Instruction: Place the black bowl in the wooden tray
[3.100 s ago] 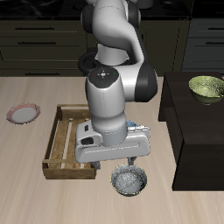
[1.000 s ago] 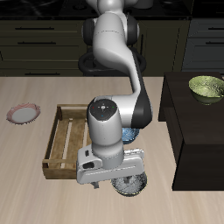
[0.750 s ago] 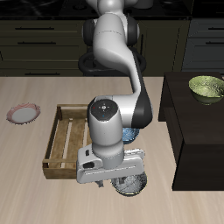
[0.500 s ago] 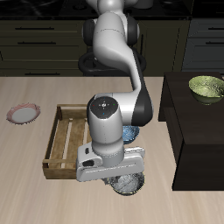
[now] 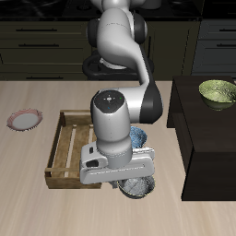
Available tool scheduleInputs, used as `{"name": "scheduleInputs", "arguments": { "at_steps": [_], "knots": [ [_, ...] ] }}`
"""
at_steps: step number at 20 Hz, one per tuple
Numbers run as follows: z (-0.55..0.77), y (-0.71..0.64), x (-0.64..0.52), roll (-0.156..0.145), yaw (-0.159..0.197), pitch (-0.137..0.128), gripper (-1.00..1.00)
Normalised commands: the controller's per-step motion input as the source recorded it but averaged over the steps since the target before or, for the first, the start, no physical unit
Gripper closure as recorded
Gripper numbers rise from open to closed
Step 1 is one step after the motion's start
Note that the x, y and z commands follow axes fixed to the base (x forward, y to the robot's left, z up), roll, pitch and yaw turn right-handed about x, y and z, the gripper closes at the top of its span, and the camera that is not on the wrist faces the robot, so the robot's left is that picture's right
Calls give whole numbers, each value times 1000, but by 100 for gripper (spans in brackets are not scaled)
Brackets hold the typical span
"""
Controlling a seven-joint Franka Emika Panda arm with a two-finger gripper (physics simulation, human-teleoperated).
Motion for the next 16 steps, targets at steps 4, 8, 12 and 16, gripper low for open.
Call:
{"name": "scheduleInputs", "arguments": {
  "at_steps": [4, 8, 12, 16],
  "knots": [
    [378, -48, -152, 2, -43, -53, 100],
    [284, -30, -77, 6, -13, -39, 100],
    [964, -219, -359, -12, -54, -134, 100],
    [414, -186, -216, -25, -35, -51, 100]
  ]
}}
